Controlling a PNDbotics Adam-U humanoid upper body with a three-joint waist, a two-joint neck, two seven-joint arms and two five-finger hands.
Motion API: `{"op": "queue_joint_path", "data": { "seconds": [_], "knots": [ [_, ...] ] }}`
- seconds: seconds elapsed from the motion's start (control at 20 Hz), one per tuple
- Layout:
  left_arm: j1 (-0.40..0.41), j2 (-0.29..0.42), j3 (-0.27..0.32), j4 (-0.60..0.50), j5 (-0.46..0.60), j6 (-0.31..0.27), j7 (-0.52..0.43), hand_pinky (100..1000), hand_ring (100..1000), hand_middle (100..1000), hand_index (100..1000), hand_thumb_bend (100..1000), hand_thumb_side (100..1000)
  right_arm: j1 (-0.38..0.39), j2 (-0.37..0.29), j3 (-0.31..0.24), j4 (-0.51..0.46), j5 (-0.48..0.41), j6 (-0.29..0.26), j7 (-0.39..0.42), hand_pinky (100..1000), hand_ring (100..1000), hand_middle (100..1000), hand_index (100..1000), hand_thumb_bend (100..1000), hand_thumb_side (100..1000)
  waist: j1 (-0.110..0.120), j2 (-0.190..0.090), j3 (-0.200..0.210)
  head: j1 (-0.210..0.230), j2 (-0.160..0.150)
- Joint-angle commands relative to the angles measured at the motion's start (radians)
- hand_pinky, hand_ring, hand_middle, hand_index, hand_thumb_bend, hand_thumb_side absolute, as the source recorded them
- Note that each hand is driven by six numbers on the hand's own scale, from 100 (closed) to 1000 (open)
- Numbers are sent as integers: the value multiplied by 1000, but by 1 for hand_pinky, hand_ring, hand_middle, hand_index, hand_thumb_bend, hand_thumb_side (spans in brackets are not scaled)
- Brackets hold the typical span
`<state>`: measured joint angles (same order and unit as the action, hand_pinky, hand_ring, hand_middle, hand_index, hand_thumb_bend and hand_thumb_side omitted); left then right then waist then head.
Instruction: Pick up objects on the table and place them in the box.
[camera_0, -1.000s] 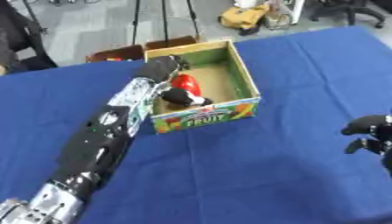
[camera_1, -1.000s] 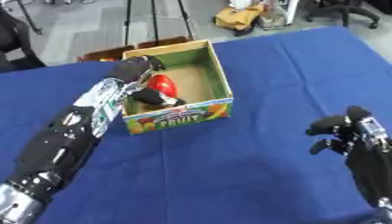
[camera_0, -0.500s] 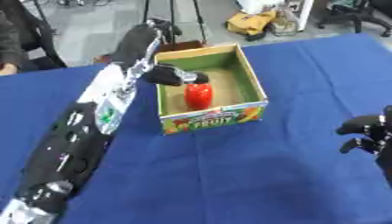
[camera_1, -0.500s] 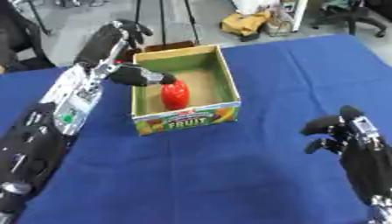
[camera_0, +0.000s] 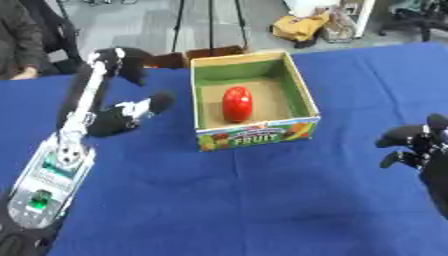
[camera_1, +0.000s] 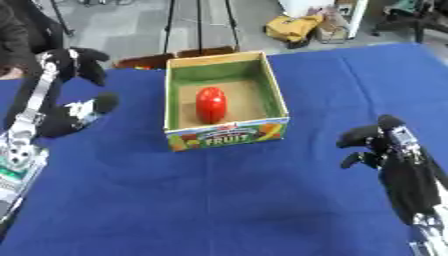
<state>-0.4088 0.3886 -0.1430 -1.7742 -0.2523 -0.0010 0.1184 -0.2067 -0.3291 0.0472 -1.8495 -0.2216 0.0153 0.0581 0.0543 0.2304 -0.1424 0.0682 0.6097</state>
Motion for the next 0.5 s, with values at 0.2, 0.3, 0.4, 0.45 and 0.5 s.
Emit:
{"op": "queue_joint_path", "data": {
  "seconds": [0.2,0.3,0.4,0.45,0.5],
  "knots": [
    [95,-83,37,-8,70,-33,57,568,475,478,718,832,837,-10,-8,-11,-16,3,-1,-4,457,653,587,599,100,983,-7,-12,6,4,23],
    [120,-109,44,0,73,-52,68,566,473,478,718,821,851,-10,-8,-11,-15,3,-1,-5,457,653,587,600,100,982,-6,-14,10,9,33],
    [139,-132,52,9,76,-67,80,563,471,477,717,812,861,-9,-7,-12,-15,3,-1,-6,457,653,587,601,100,984,-6,-14,14,10,40],
    [146,-142,54,14,77,-74,85,563,471,477,717,810,865,-9,-6,-12,-15,3,0,-6,457,653,587,601,100,984,-7,-14,17,11,43],
    [152,-149,55,18,78,-79,88,562,470,477,717,804,871,-9,-6,-12,-15,4,0,-6,457,653,587,600,100,983,-7,-14,19,13,46]
  ]
}}
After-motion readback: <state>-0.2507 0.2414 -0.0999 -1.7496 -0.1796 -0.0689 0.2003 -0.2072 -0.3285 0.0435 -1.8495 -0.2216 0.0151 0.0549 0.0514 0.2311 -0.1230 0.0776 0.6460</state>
